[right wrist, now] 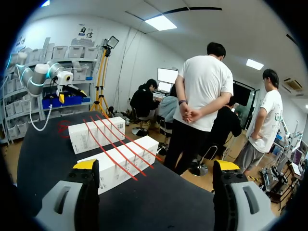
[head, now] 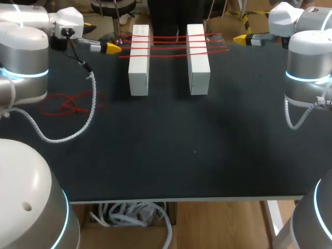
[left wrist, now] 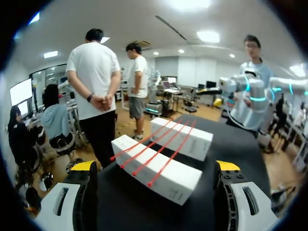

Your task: Grab the tape and strap the tape.

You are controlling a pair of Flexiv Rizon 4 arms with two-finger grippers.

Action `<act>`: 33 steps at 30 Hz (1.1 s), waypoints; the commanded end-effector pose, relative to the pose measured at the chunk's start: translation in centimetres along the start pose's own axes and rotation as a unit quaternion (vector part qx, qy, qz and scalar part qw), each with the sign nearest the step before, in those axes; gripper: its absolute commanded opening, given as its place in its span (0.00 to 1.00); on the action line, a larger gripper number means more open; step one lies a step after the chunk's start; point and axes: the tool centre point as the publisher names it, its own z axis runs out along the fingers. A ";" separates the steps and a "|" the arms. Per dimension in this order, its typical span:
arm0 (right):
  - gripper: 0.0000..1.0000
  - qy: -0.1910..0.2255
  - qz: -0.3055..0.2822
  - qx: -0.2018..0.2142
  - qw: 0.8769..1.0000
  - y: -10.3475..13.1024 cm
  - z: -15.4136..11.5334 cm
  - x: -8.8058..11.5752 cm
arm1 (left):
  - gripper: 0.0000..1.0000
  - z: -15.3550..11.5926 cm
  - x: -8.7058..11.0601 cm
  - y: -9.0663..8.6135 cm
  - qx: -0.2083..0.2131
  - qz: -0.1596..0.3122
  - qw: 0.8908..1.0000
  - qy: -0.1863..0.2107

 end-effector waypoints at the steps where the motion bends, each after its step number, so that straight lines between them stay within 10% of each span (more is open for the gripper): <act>1: 1.00 0.001 0.000 -0.001 1.000 -0.1 -0.1 0.0 | 1.00 1.8 -0.6 -0.1 -0.036 0.097 0.986 0.128; 30: 1.00 0.001 0.000 -0.001 1.000 -0.1 -0.1 0.0 | 1.00 4.4 1.7 2.9 -0.012 0.140 0.979 0.150; 33: 1.00 0.001 0.000 -0.001 1.000 -0.1 -0.1 0.0 | 0.85 4.7 2.0 3.5 -0.005 0.130 0.980 0.149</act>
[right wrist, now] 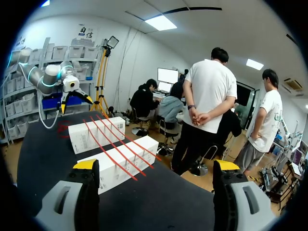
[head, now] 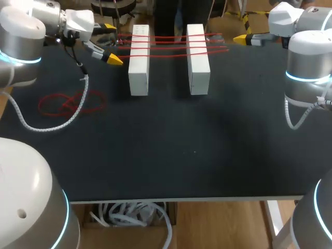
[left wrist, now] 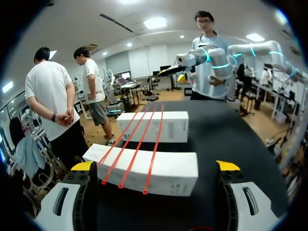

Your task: Grab the tape and strap the tape.

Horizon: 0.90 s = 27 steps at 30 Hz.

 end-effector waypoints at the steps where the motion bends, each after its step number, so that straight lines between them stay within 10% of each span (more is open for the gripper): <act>1: 1.00 0.001 0.000 -0.001 1.000 -0.1 -0.1 0.0 | 0.94 0.8 0.5 1.0 0.014 -0.003 1.000 -0.006; 6: 1.00 0.001 0.000 -0.001 1.000 -0.1 -0.1 0.0 | 0.61 1.1 0.9 2.0 0.024 -0.015 1.000 -0.003; 11: 1.00 0.001 0.000 -0.001 1.000 -0.1 -0.1 0.0 | 0.50 0.9 0.8 2.7 0.035 -0.018 0.999 -0.004; 27: 1.00 0.001 0.000 -0.001 1.000 -0.1 -0.1 0.0 | 0.40 0.4 -0.4 4.6 0.047 -0.022 0.999 0.012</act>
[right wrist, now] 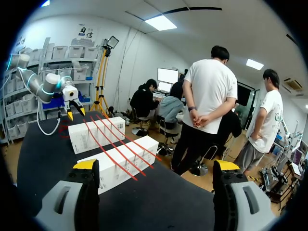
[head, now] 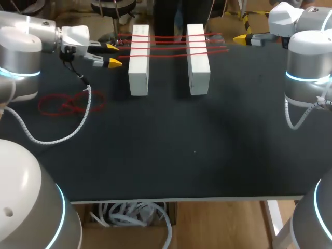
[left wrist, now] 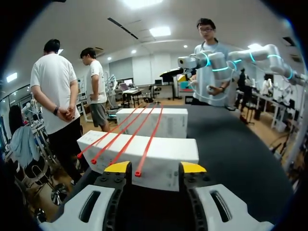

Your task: Grab the tape and strap the tape.

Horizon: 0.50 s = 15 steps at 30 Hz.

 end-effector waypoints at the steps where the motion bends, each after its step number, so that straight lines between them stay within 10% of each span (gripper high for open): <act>1: 1.00 0.001 0.000 -0.001 1.000 0.0 -0.1 0.0 | 0.40 0.0 -1.0 0.6 0.004 0.002 1.000 0.010; 15: 1.00 0.001 0.000 -0.001 1.000 0.0 -0.1 0.0 | 0.33 0.2 -2.4 1.3 0.014 0.017 0.999 0.031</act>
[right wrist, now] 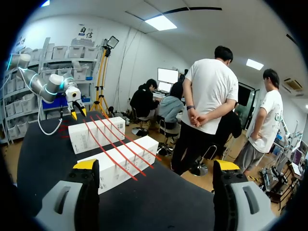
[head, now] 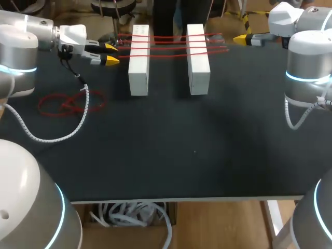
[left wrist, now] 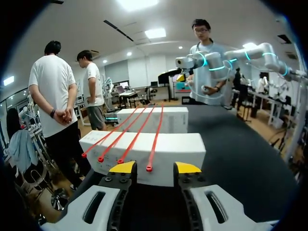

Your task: Grab the tape and strap the tape.

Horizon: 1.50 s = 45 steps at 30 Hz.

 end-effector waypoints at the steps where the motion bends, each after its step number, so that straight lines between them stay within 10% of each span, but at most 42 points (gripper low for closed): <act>1: 1.00 0.001 0.000 -0.001 1.000 0.0 -0.1 0.0 | 0.33 0.4 -0.9 0.6 0.006 0.002 1.000 0.012; 45: 1.00 0.001 0.000 -0.001 1.000 0.0 -0.1 0.0 | 0.00 2.4 -0.8 1.2 0.030 0.011 0.999 0.027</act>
